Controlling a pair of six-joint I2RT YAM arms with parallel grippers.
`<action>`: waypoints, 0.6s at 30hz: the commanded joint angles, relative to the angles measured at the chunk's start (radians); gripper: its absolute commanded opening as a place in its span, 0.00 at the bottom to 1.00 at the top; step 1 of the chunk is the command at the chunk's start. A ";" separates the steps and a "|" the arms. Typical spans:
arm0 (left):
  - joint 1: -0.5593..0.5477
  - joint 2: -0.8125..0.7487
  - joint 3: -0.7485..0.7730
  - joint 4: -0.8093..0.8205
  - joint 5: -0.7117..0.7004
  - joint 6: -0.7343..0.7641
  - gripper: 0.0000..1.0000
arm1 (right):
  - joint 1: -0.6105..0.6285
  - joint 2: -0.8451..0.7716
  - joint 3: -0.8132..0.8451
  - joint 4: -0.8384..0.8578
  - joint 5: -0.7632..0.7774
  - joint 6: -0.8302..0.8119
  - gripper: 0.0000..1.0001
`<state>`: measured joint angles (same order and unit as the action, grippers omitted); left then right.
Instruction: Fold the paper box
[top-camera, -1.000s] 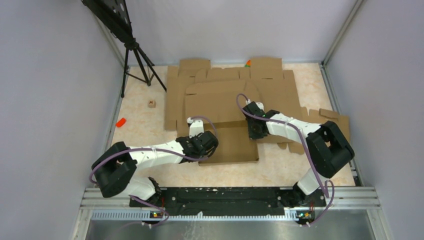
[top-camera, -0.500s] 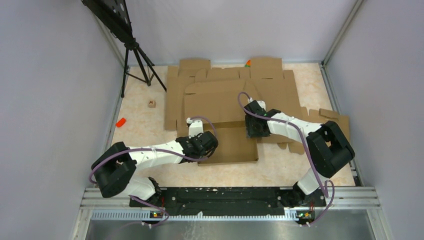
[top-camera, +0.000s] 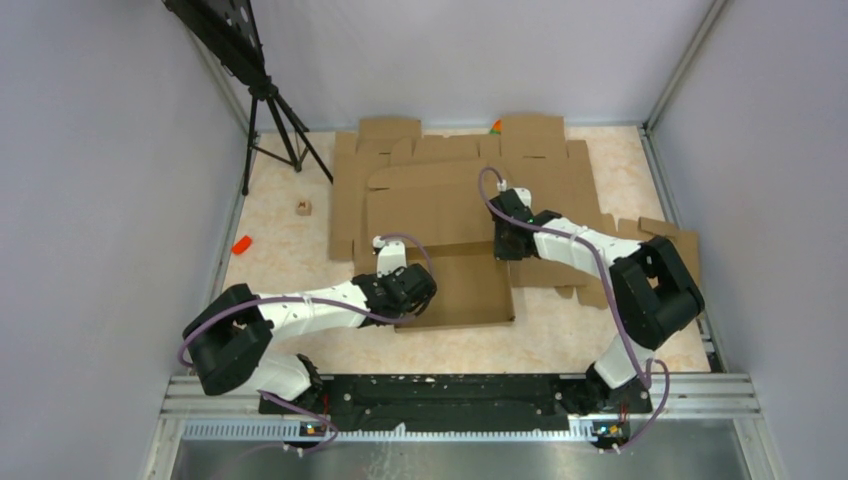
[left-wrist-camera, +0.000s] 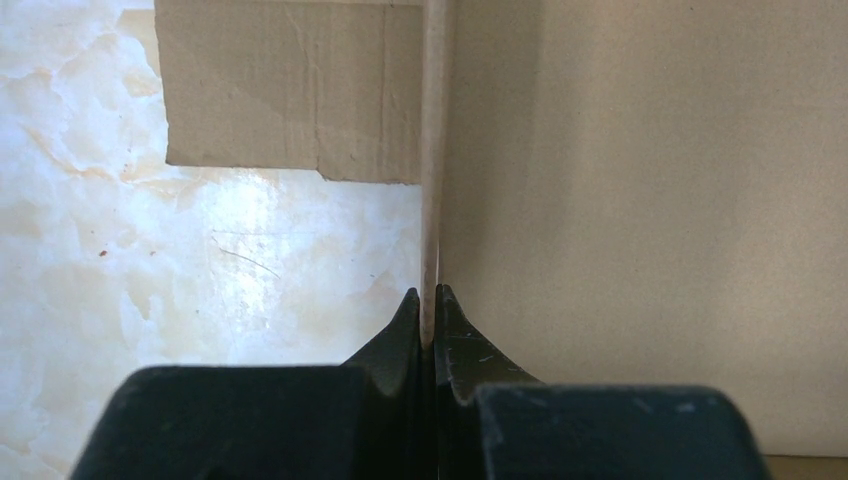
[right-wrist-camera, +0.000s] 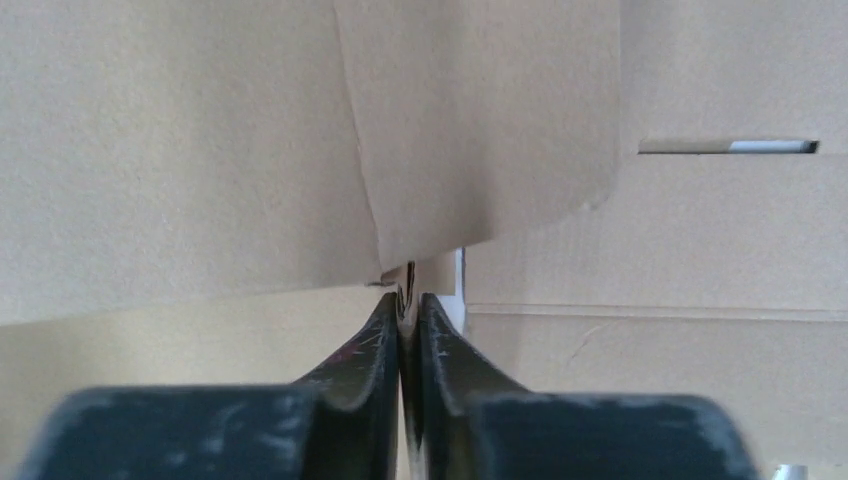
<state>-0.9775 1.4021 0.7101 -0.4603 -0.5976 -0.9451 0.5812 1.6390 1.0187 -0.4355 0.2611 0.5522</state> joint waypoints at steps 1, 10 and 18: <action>-0.007 -0.023 0.012 -0.015 -0.036 -0.014 0.00 | -0.010 0.019 0.031 0.022 0.004 -0.001 0.00; -0.008 -0.046 0.017 -0.030 -0.052 -0.013 0.20 | -0.011 -0.062 0.000 0.035 -0.019 -0.030 0.54; -0.009 -0.160 0.023 -0.080 -0.104 0.017 0.49 | -0.013 -0.271 -0.087 0.042 -0.056 -0.057 0.70</action>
<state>-0.9825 1.3338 0.7105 -0.5026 -0.6441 -0.9390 0.5781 1.5017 0.9638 -0.4274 0.2192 0.5194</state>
